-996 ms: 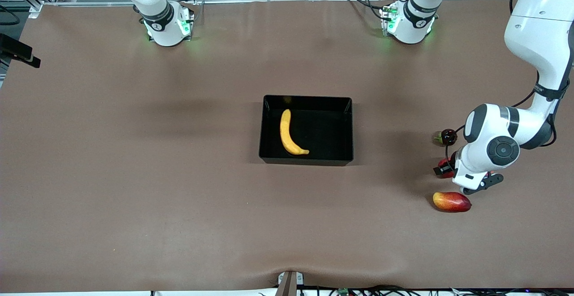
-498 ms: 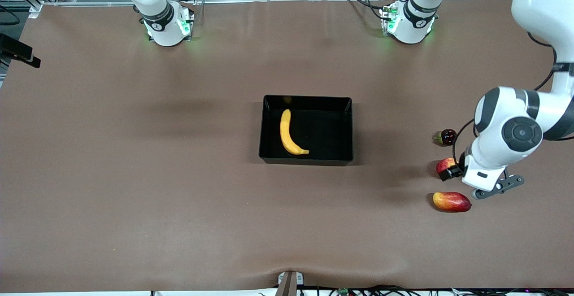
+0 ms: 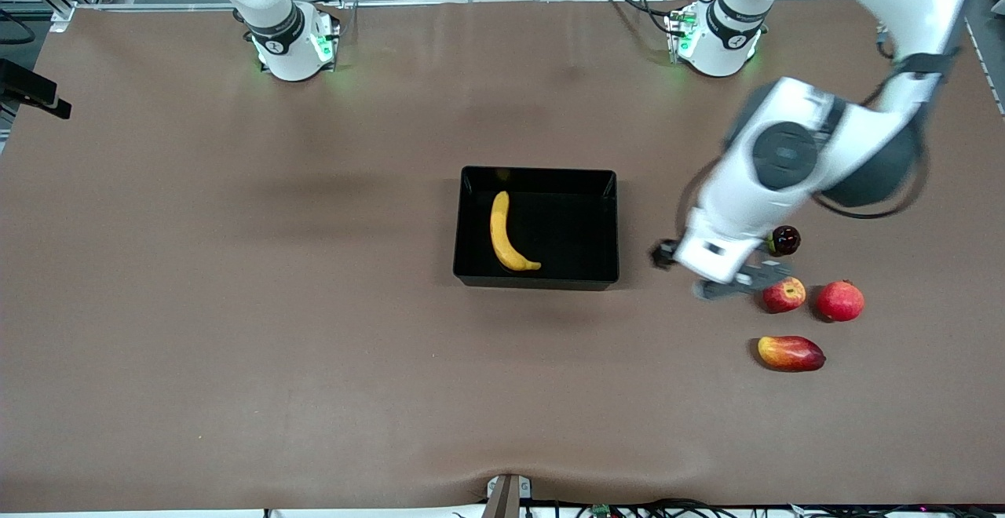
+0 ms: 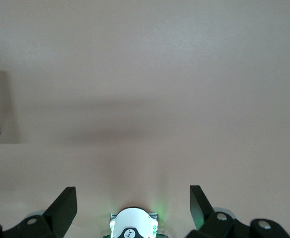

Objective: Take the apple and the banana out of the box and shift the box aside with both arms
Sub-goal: 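Move the left gripper back over the yellow banana in the tray, then grasp the banana with the left gripper and lift it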

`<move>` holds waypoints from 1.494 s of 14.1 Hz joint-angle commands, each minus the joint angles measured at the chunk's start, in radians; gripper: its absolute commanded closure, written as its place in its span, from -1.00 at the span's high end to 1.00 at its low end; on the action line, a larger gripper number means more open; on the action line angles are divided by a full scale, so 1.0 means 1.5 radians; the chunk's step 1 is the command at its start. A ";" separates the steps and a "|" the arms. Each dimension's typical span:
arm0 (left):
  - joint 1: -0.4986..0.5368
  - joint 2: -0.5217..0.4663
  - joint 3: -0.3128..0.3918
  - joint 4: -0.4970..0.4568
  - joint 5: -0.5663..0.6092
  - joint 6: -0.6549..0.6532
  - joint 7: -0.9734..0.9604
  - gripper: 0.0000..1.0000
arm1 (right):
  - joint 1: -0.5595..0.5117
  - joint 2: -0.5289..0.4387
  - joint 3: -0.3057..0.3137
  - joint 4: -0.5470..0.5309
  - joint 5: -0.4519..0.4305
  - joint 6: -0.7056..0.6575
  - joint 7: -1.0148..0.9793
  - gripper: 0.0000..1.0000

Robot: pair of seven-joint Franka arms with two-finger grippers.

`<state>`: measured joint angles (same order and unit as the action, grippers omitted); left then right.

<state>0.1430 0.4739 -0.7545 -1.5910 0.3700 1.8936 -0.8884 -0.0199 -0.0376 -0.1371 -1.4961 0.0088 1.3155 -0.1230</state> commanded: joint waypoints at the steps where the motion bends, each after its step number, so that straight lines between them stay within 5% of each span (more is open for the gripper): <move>1: -0.107 0.069 0.009 0.060 0.004 -0.006 -0.092 1.00 | -0.013 -0.001 0.008 0.001 0.010 -0.003 0.002 1.00; 5: -0.215 0.147 0.039 0.072 0.010 0.123 -0.207 1.00 | -0.014 -0.001 0.008 0.001 0.009 -0.003 0.001 1.00; 10: -0.422 0.222 0.231 0.101 0.012 0.249 -0.278 1.00 | -0.015 0.001 0.008 0.001 0.009 -0.002 0.000 1.00; 14: -0.472 0.284 0.269 0.141 0.014 0.279 -0.287 1.00 | -0.015 0.001 0.008 0.001 0.009 -0.002 0.000 1.00; 15: -0.473 0.287 0.269 0.141 0.014 0.283 -0.287 0.79 | -0.015 0.001 0.008 0.001 0.009 -0.002 0.000 1.00; 18: -0.471 0.288 0.269 0.140 0.012 0.283 -0.286 -0.99 | -0.014 0.001 0.008 0.001 0.010 -0.002 0.000 1.00; 21: -0.466 0.274 0.269 0.141 0.013 0.283 -0.285 -1.00 | -0.013 0.005 0.009 0.001 0.010 -0.002 0.001 1.00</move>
<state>-0.5551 0.8975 -0.3548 -1.3924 0.3734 2.3139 -1.3050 -0.0200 -0.0363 -0.1377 -1.4970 0.0088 1.3156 -0.1230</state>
